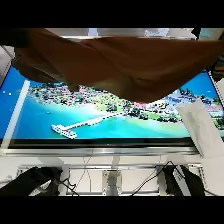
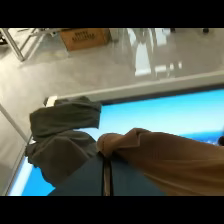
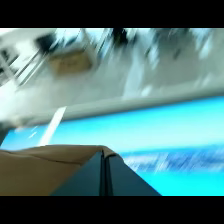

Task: Fold the shirts.

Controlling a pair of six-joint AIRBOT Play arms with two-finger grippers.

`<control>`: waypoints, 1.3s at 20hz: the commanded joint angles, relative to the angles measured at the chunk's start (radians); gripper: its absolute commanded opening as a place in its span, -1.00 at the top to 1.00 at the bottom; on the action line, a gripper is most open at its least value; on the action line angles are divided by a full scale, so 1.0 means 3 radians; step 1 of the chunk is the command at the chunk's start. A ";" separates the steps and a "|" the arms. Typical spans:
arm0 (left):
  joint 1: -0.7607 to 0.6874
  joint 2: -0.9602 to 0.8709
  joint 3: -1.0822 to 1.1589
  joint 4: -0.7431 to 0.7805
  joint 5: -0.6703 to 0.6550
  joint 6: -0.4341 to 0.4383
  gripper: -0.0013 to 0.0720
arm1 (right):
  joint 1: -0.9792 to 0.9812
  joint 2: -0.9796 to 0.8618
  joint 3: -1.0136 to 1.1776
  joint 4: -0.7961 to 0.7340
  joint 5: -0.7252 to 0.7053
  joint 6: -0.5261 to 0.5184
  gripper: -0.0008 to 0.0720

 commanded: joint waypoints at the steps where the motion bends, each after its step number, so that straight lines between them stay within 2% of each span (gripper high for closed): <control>1: -0.0076 0.0573 0.0149 -0.0395 -0.0276 0.0188 0.92 | -0.0614 0.0374 0.0528 0.0193 0.0329 0.0084 0.92; 3: -0.0076 0.0792 0.0148 -0.0765 -0.0282 0.0296 0.92 | -0.0640 0.0351 0.0716 0.0472 0.0315 0.0081 0.92; 5: -0.0076 0.0788 0.0132 -0.0792 -0.0384 0.0303 0.92 | -0.0640 0.0276 0.0748 0.0641 0.0343 0.0080 0.92; 9: -0.0076 0.0407 -0.0226 -0.0896 -0.0538 0.0340 0.92 | -0.0589 -0.0056 0.0746 0.0642 0.0521 0.0079 0.91; 12: -0.0069 -0.0005 -0.0828 -0.0863 -0.0497 0.0336 0.92 | -0.0156 -0.0420 0.0641 0.0556 0.0523 -0.0010 0.91; 13: -0.0069 -0.0145 -0.1057 -0.0821 -0.0422 0.0309 0.92 | 0.0076 -0.0547 0.0559 0.0371 0.0476 -0.0018 0.91; 17: 0.0051 -0.0693 -0.1759 -0.0643 0.0215 -0.0131 0.92 | 0.1249 -0.1216 0.0072 -0.1055 -0.0228 0.0165 0.91; 19: 0.0242 -0.1038 -0.1869 -0.0736 0.0434 -0.0264 0.92 | 0.1647 -0.1680 -0.0097 -0.1419 -0.0600 0.0172 0.91; 21: 0.0394 -0.1366 -0.1867 -0.0743 0.0608 -0.0270 0.92 | 0.1848 -0.2192 -0.0136 -0.1442 -0.1094 0.0173 0.91; 24: 0.0558 -0.1634 -0.1868 -0.0740 0.0899 -0.0284 0.92 | 0.1901 -0.2763 -0.0136 -0.1218 -0.1967 0.0211 0.91; 25: 0.0593 -0.1675 -0.1867 -0.0739 0.0942 -0.0298 0.92 | 0.1895 -0.2869 -0.0136 -0.1170 -0.2145 0.0230 0.90; 26: 0.0619 -0.1689 -0.1868 -0.0741 0.0954 -0.0303 0.92 | 0.1877 -0.2920 -0.0136 -0.1174 -0.2178 0.0258 0.80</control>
